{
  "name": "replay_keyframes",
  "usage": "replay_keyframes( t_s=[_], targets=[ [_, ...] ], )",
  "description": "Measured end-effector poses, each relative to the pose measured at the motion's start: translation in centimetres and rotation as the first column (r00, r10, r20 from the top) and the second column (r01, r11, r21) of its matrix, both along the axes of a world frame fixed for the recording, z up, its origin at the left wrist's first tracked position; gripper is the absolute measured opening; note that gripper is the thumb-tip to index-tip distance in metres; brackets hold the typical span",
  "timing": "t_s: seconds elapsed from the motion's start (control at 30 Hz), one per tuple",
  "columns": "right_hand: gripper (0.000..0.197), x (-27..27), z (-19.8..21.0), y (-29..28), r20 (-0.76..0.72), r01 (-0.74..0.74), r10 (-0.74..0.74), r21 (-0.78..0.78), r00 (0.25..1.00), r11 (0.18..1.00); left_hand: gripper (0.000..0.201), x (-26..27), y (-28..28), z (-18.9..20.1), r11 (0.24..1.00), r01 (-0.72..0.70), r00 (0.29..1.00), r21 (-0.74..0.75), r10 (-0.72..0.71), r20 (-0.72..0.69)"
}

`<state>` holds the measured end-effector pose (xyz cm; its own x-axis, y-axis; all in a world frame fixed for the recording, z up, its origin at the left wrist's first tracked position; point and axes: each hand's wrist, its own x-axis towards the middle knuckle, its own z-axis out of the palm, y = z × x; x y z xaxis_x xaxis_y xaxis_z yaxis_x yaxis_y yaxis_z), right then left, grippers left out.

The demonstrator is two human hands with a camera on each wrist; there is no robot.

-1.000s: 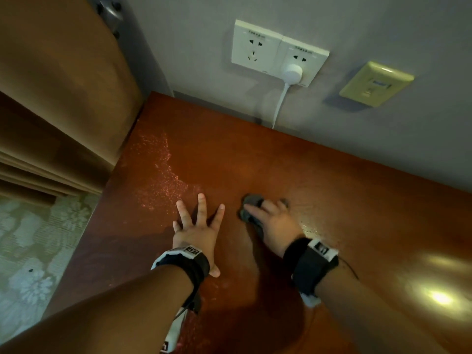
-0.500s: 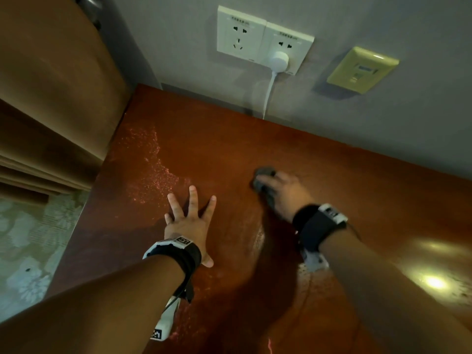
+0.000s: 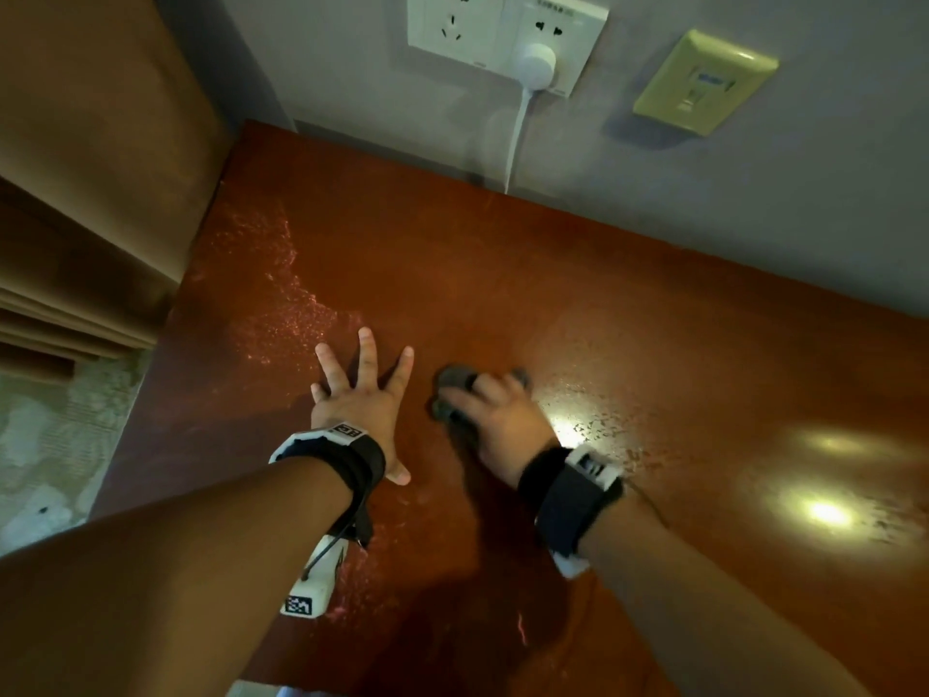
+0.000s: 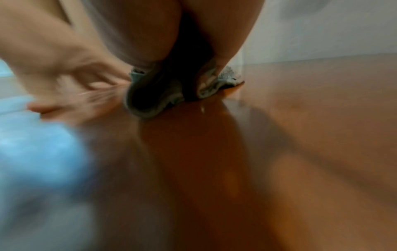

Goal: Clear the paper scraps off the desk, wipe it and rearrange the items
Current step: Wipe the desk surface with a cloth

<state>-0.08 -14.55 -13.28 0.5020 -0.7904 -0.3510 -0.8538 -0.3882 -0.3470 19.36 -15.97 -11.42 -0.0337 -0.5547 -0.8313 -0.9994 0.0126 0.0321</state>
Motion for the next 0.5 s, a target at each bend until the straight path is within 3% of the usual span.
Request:
replay_keyframes(
  t_s=[0.07, 0.13, 0.2, 0.3, 0.37, 0.5],
  targets=[
    [0.070, 0.7, -0.2, 4.9, 0.031, -0.100, 0.102, -0.050, 0.994, 0.994, 0.150, 0.0, 0.0, 0.0, 1.000, -0.003, 1.000, -0.009, 0.003, 0.004],
    [0.068, 1.2, -0.3, 8.2, 0.025, -0.135, 0.134, 0.015, 0.991, 0.991, 0.150, -0.1, 0.0, 0.0, 1.000, -0.004, 1.000, -0.016, 0.004, 0.010],
    [0.068, 1.2, -0.7, 9.1, 0.029, -0.101, 0.099, 0.090, 0.995, 0.991, 0.150, -0.1, 0.1, 0.1, 1.000, -0.003, 1.000, -0.018, 0.003, 0.011],
    [0.069, 0.5, -1.0, 7.5, 0.040, -0.129, 0.127, 0.043, 0.991, 0.991, 0.150, 0.0, 0.1, 0.2, 1.000, -0.002, 1.000, -0.014, 0.002, 0.005],
    [0.061, -0.6, -0.4, 5.5, 0.085, -0.048, 0.046, 0.028, 0.995, 0.998, 0.150, 0.1, 0.0, 0.3, 1.000, -0.001, 1.000, -0.012, 0.001, -0.004],
    [0.059, -7.0, 0.2, -2.2, 0.026, 0.331, -0.331, -0.011, 0.943, 0.943, 0.150, 0.2, 0.1, 0.3, 1.000, 0.001, 1.000, -0.024, -0.001, -0.009]
  ],
)
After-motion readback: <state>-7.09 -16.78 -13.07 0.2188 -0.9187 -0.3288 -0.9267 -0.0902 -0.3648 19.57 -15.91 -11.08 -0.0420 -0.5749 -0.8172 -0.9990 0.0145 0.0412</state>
